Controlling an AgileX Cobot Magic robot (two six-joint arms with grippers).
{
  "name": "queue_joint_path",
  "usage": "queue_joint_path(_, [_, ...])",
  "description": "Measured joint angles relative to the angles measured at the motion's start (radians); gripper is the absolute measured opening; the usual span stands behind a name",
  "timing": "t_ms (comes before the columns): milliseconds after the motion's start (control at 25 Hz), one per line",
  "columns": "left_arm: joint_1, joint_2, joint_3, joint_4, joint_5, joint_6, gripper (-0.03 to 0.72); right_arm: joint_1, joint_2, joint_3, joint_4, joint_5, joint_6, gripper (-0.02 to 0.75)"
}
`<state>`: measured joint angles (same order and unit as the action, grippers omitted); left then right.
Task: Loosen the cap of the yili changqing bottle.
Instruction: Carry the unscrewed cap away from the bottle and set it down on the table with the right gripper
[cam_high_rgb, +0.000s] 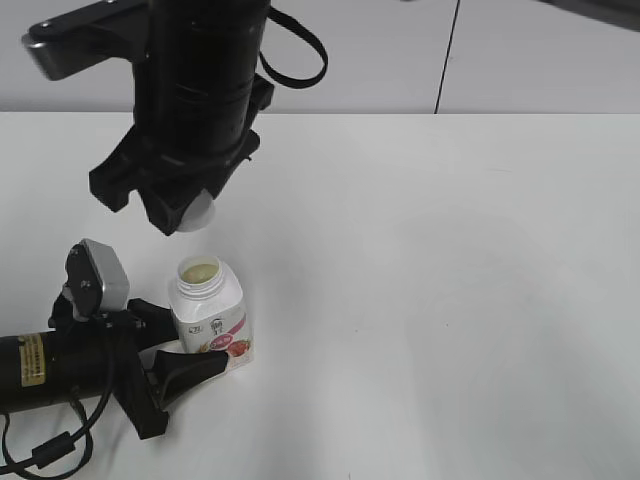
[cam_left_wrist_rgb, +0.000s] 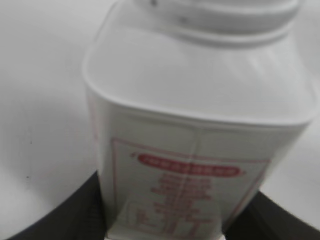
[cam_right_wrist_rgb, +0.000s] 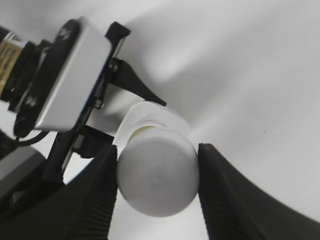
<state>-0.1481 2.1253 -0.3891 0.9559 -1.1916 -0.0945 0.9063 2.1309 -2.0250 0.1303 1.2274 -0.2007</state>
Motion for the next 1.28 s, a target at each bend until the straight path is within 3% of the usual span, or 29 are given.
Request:
queue_joint_path(200, [0.000,0.000,0.000,-0.004,0.000,0.000,0.397,-0.036,-0.001,0.000,-0.087,0.000,0.259,0.387])
queue_joint_path(440, [0.000,0.000,0.000,-0.007,0.000,0.000,0.397,-0.114,-0.039,0.070,-0.096,-0.003,0.295,0.387])
queue_joint_path(800, [-0.001,0.000,0.000,-0.050,-0.003,0.003,0.397,-0.259,-0.235,0.444,-0.087,-0.040,0.295,0.387])
queue_joint_path(1120, [-0.001,0.000,0.000,-0.078,-0.006,0.043,0.397,-0.353,-0.331,0.811,0.013,-0.283,0.295,0.387])
queue_joint_path(1280, [-0.001,0.000,0.000,-0.081,-0.007,0.047,0.397,-0.363,-0.331,0.910,0.032,-0.411,0.306,0.387])
